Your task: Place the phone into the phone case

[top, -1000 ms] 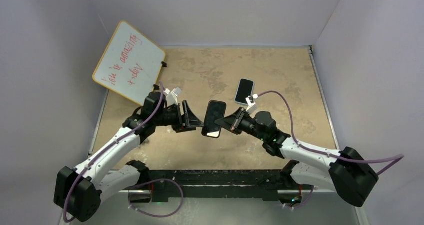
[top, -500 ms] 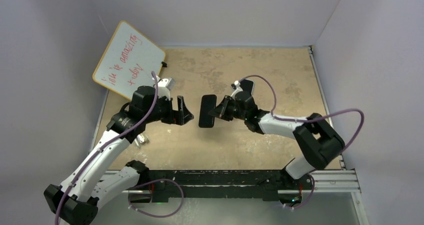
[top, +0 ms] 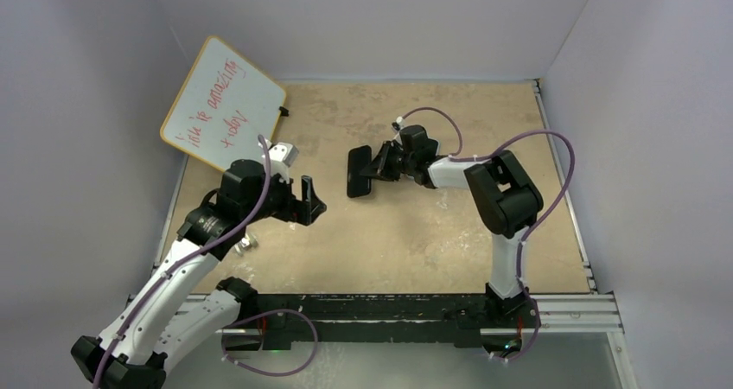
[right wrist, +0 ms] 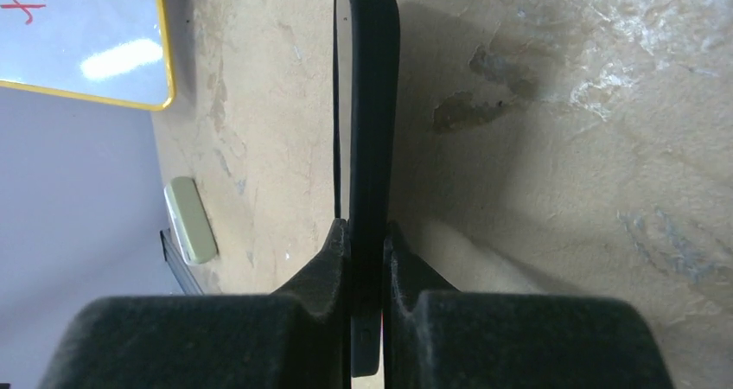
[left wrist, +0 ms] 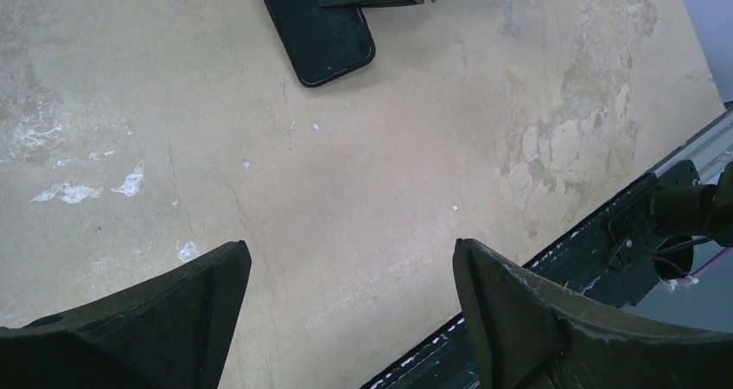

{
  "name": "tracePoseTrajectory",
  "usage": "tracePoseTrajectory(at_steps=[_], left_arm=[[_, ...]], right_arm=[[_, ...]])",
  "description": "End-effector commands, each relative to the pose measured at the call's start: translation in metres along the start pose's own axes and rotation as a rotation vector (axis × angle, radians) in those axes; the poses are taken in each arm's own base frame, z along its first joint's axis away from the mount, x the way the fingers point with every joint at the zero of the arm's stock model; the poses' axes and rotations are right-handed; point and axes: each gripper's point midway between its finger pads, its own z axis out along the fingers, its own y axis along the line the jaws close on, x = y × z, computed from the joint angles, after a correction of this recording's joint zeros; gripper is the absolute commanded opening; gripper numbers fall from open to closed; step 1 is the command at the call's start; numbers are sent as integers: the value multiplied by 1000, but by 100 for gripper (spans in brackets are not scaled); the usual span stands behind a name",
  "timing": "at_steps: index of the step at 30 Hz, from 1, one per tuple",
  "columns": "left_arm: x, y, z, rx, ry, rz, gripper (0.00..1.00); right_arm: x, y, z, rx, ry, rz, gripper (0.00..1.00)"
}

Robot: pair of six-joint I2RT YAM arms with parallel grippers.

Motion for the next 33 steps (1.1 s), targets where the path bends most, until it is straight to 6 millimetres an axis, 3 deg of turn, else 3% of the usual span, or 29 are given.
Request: tracePoseTrajectory(at_steps=[1,7,12,20,26,33], left_arm=[[-7,1,3,1,-27,31,91],[-7,0,4,11,-24,34,91],[-10,-2,1,19,-39,41,92],[-15,6,1,-41,-31,17,96],[-31,-2,2,-35,-43,-51,98],[-68,-22,-13,45,-214,-72,100]], right_arm=[[-17,2,4,1,-8,-71,11],[-30,-9,-3,58,-13,-54,49],[-41,-15,-18,138,6,-56,62],[-37,-9,-62,223,20,-128,97],[-29,12,-118,213,-52,-181,99],[-15,35,-193,208,-164,-238,99]])
